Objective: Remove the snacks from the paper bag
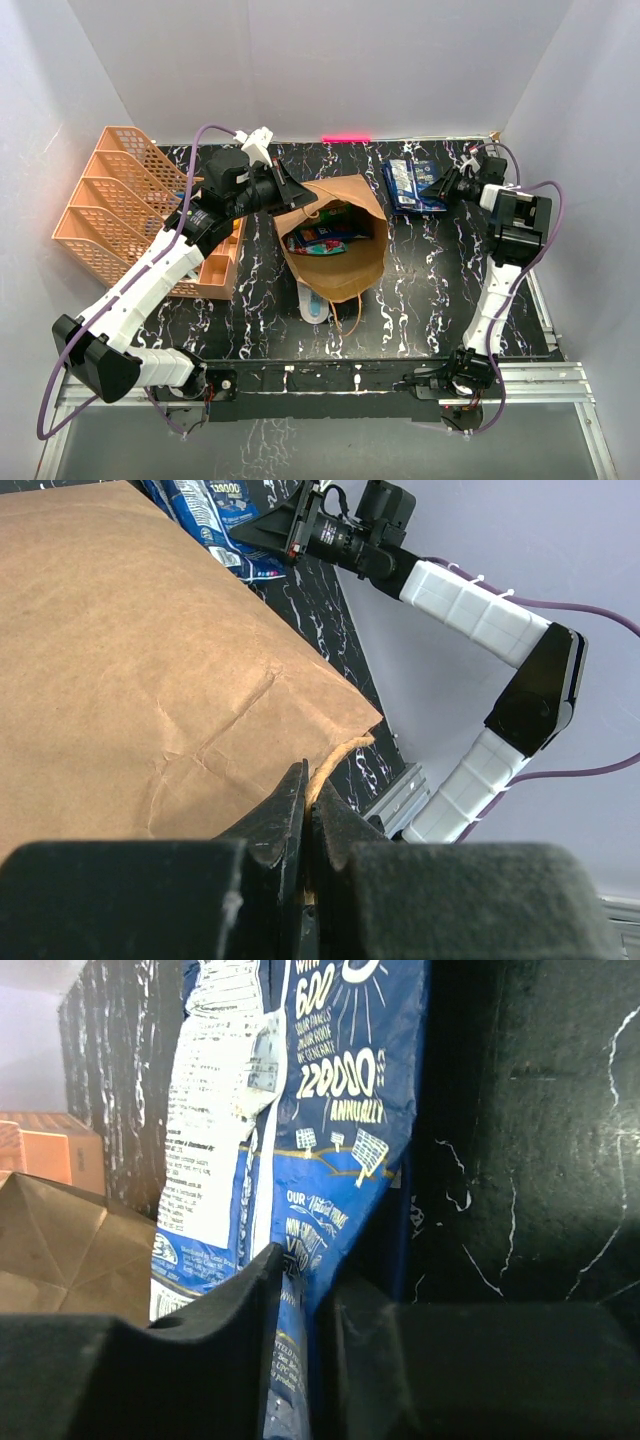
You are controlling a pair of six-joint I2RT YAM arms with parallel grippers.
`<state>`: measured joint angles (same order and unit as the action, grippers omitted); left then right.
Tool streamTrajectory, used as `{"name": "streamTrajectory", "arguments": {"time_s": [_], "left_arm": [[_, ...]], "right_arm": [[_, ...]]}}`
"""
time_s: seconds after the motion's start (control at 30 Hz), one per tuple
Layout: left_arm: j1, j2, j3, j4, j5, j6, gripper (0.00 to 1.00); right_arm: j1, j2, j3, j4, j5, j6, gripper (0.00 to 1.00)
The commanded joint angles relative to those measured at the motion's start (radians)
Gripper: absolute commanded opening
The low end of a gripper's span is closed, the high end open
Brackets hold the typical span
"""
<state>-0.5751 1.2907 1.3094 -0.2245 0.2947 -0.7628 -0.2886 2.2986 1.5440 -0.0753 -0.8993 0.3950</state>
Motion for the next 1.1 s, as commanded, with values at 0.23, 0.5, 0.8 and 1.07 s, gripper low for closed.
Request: {"name": "streamTrajectory", "arguments": {"time_s": [0.23, 0.5, 0.8, 1.07], "left_arm": [[0.004, -0.025, 0.027, 0.006, 0.009, 0.003, 0.0], [0.004, -0.034, 0.016, 0.011, 0.012, -0.001, 0.0], [0.003, -0.027, 0.021, 0.013, 0.012, 0.012, 0.0], [0.005, -0.016, 0.044, 0.003, -0.007, 0.039, 0.0]], "right_arm": [[-0.003, -0.198, -0.026, -0.1, 0.282, -0.085, 0.67], [-0.017, -0.429, -0.212, -0.146, 0.497, -0.131, 0.79], [0.064, -0.87, -0.744, 0.031, 0.409, -0.048, 0.79], [0.182, -1.303, -0.893, -0.026, 0.39, -0.066, 0.79]]}}
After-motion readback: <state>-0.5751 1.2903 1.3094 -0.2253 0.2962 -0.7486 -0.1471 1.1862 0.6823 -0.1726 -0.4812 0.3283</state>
